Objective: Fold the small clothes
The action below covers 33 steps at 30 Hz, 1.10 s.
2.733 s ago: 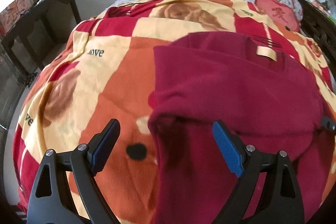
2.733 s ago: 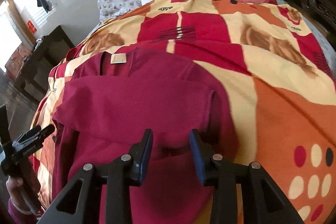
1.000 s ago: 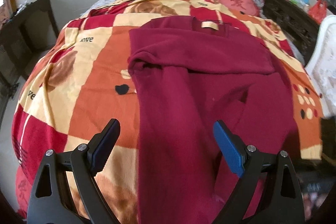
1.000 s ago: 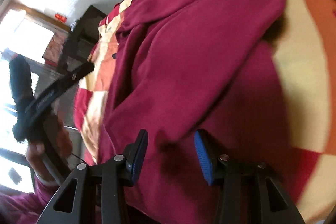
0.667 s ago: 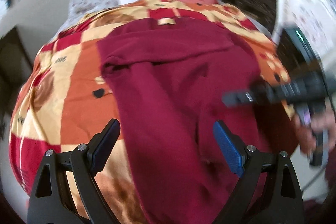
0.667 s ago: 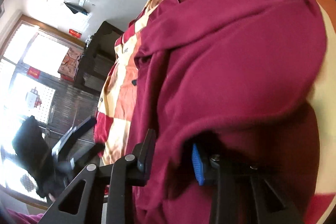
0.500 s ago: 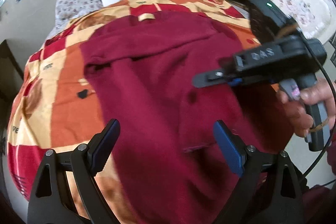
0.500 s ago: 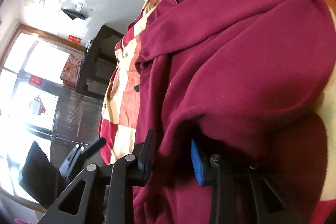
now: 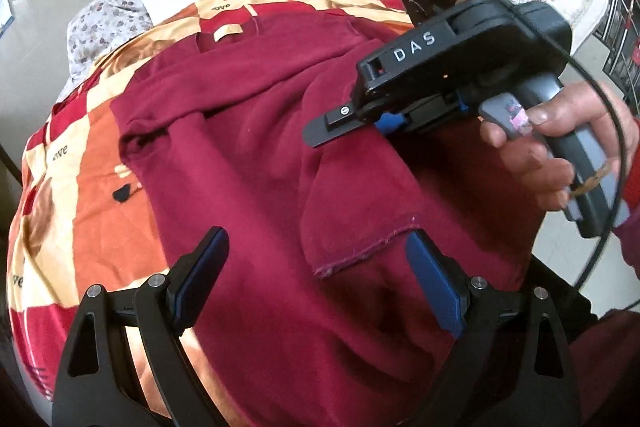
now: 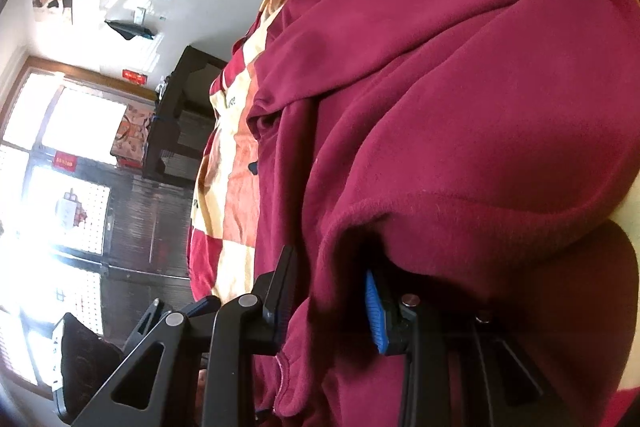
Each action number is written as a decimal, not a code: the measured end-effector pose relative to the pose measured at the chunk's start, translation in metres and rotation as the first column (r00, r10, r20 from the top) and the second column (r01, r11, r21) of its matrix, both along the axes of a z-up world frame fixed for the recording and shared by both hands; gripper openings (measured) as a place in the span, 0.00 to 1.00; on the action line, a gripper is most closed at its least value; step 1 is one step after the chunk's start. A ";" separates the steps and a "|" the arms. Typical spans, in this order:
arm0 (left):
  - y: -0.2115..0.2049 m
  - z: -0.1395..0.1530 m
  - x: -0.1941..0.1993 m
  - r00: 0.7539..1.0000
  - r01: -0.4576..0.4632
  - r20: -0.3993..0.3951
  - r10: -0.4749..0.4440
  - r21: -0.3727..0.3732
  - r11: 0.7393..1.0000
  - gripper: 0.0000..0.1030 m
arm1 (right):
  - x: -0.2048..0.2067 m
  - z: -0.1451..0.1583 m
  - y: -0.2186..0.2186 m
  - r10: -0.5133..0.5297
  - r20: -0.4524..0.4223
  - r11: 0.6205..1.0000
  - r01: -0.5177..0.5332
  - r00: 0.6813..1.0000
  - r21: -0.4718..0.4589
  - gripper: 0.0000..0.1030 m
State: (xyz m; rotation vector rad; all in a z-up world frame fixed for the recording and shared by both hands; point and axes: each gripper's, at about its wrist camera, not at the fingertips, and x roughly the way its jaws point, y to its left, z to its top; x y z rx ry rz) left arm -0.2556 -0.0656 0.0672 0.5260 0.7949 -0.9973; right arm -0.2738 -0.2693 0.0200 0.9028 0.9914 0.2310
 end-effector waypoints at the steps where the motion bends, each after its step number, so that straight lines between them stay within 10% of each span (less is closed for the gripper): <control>1: -0.005 -0.003 -0.001 1.000 0.006 0.008 -0.006 0.007 1.000 0.88 | 0.001 0.000 -0.001 -0.001 -0.005 1.000 0.001 1.000 0.014 0.31; 14: -0.012 -0.004 -0.011 0.988 0.153 0.011 -0.153 0.013 0.988 0.88 | 0.005 -0.002 -0.007 0.004 -0.027 0.995 -0.001 1.000 0.104 0.31; 25: -0.039 -0.026 -0.006 0.990 0.102 0.085 -0.110 0.086 0.991 0.87 | 0.005 -0.003 -0.011 0.001 -0.044 0.986 0.006 0.999 0.168 0.31; 30: -0.031 -0.028 0.017 0.997 0.066 -0.031 -0.064 0.047 0.997 0.25 | -0.003 0.002 -0.013 0.010 -0.029 0.992 -0.006 1.000 0.129 0.31; 33: -0.023 -0.023 0.032 0.994 0.029 -0.103 -0.028 0.002 1.000 0.15 | -0.017 0.005 -0.023 0.009 -0.034 0.996 -0.006 0.999 0.087 0.34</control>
